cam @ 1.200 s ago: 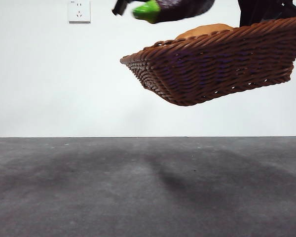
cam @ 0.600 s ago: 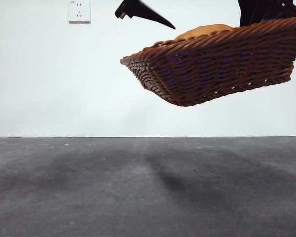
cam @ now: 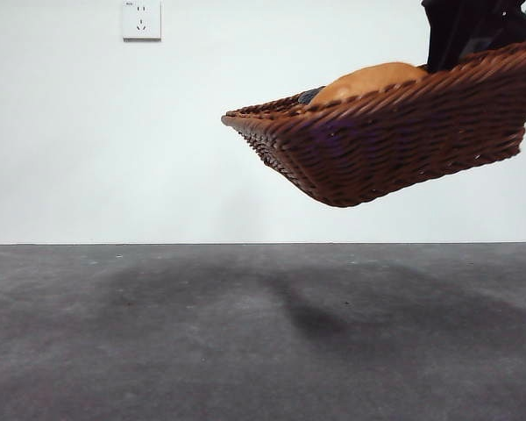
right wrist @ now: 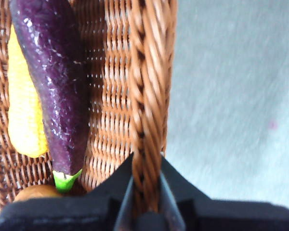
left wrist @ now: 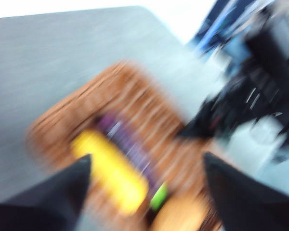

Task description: Help me put the vegetables on the table into the basket

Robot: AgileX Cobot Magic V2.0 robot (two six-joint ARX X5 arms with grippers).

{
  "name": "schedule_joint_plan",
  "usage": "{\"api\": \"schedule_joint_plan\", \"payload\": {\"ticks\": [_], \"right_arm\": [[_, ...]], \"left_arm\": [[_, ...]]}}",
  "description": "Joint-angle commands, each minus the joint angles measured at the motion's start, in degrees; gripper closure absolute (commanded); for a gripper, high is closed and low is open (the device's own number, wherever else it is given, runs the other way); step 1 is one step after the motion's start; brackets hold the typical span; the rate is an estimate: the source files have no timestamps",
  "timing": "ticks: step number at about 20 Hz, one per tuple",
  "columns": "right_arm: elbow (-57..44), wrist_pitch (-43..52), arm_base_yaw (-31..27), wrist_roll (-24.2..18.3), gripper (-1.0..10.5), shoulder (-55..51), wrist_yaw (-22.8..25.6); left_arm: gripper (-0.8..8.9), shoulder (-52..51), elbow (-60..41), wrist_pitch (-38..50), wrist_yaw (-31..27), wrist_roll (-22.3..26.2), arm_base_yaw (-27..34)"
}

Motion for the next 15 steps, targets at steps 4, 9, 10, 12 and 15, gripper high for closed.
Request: {"api": "schedule_joint_plan", "payload": {"ticks": [4, 9, 10, 12, 15], "right_arm": [[-0.2, 5.9, -6.0, -0.7, 9.5, 6.6, -0.7], [0.0, 12.7, -12.7, -2.3, 9.5, 17.6, -9.0], [0.3, 14.4, -13.7, -2.2, 9.5, 19.8, -10.8], [1.9, 14.6, -15.3, -2.3, 9.5, 23.8, -11.3], [5.9, 12.7, -16.4, -3.4, 9.6, 28.2, -11.9]], "left_arm": [[8.17, -7.4, -0.3, -16.0, -14.9, 8.5, 0.1], [8.17, -11.4, -0.9, -22.4, -14.0, 10.0, -0.1], [8.17, -12.1, -0.9, -22.4, -12.3, 9.9, -0.6], [8.17, -13.5, -1.0, -22.4, -10.5, 9.9, -1.4], [8.17, -16.5, -3.0, -22.4, -9.3, 9.9, -1.6]]}}
